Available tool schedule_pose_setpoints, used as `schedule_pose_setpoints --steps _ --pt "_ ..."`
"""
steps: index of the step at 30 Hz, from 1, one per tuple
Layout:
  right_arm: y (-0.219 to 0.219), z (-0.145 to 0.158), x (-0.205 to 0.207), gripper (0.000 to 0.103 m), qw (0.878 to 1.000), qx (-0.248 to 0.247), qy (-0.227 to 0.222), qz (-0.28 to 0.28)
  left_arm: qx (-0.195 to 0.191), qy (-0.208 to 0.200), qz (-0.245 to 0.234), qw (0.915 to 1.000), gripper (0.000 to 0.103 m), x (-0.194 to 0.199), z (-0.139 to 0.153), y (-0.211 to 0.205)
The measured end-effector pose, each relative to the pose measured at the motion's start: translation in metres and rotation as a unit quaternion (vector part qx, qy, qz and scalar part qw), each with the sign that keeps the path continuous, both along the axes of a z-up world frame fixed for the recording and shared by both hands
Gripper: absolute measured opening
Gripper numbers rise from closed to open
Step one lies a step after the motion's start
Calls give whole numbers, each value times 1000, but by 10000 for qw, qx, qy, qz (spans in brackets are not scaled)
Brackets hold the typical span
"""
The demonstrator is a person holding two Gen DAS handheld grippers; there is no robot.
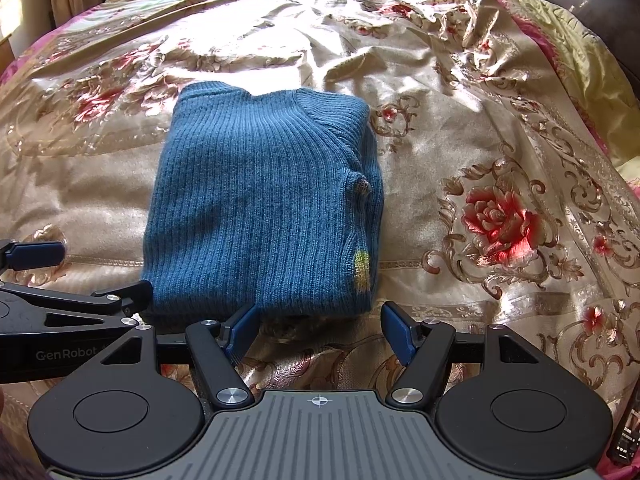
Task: Fold small clothes
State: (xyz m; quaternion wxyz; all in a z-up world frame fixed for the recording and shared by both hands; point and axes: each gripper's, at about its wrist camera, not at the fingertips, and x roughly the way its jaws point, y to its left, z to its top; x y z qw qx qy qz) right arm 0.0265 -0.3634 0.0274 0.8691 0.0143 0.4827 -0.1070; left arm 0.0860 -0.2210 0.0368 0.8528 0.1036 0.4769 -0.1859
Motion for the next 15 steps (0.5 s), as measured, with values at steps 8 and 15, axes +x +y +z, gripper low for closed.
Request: schedule_pose_setpoints --steps 8,15 --pt "-1 0 0 68 10000 2 2 -7 -35 42 29 10000 93 1 -1 0" --pt "-2 1 0 68 10000 10 -8 -17 -132 128 100 9998 93 2 -1 2"
